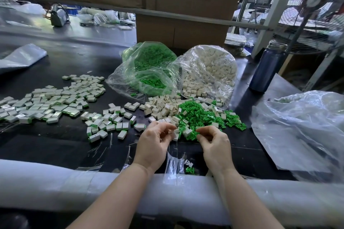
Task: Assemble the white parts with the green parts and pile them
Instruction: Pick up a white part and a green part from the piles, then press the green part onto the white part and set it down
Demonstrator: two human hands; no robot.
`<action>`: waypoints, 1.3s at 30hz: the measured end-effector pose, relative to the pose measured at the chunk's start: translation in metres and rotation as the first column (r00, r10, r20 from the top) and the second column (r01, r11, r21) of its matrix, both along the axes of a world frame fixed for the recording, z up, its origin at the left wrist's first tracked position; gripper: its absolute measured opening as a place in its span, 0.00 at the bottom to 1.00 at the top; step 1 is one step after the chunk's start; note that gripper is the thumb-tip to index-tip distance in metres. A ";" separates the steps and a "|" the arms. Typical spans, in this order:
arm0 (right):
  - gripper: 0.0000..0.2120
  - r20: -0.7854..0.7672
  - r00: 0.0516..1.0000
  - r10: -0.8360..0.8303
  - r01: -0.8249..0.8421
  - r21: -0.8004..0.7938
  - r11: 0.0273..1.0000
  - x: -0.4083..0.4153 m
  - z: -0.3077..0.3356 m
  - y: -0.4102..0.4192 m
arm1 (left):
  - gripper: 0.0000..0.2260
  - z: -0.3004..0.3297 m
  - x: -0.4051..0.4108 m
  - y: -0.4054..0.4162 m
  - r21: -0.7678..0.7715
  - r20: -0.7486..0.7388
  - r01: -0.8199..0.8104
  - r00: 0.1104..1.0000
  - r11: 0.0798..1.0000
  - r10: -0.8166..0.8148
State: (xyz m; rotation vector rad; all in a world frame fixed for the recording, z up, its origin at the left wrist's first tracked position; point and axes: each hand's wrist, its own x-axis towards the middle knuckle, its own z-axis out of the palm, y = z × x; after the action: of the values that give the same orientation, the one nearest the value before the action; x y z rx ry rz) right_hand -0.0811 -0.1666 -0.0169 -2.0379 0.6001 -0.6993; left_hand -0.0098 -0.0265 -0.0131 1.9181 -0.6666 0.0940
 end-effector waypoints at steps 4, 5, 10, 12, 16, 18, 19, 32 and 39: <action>0.10 0.094 0.990 0.104 -0.115 0.129 0.985 -0.002 0.002 0.002 | 0.05 0.000 -0.002 0.000 0.041 -0.032 0.117 0.993 0.992 -0.116; 0.10 0.107 0.986 0.125 -0.140 0.146 0.979 -0.002 0.003 0.003 | 0.05 -0.001 -0.003 0.000 0.052 -0.042 0.141 0.989 0.989 -0.138; 0.10 0.174 0.960 0.221 -0.261 0.263 0.929 -0.005 0.007 0.005 | 0.03 -0.001 -0.001 -0.001 0.040 -0.132 0.226 0.967 0.973 -0.219; 0.08 0.205 0.951 0.232 -0.287 0.303 0.909 -0.006 0.009 0.006 | 0.02 -0.001 0.000 -0.001 0.019 -0.161 0.239 0.959 0.971 -0.233; 0.06 0.192 0.947 0.257 -0.308 0.322 0.895 -0.006 0.010 0.006 | 0.02 0.000 0.001 -0.001 -0.063 -0.211 0.229 0.948 0.971 -0.237; 0.04 0.168 0.949 0.266 -0.307 0.316 0.898 -0.006 0.010 0.006 | 0.03 -0.001 0.002 -0.001 -0.084 -0.221 0.222 0.946 0.971 -0.236; 0.04 0.161 0.950 0.268 -0.307 0.315 0.898 -0.006 0.010 0.006 | 0.03 -0.001 0.002 -0.001 -0.090 -0.225 0.222 0.945 0.971 -0.237; 0.07 0.144 0.951 0.274 -0.306 0.302 0.903 -0.007 0.009 0.007 | 0.05 -0.003 0.001 -0.001 -0.068 -0.164 0.182 0.968 0.981 -0.190; 0.11 0.185 0.953 0.242 -0.293 0.342 0.893 -0.006 0.007 0.006 | 0.08 0.001 0.000 -0.001 -0.182 -0.307 0.263 0.900 0.947 -0.309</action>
State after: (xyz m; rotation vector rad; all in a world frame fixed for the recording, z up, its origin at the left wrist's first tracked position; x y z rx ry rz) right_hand -0.0870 -0.1607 -0.0094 -1.6649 0.3282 -0.5130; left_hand -0.0100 -0.0277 -0.0121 1.6323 -0.6856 -0.3564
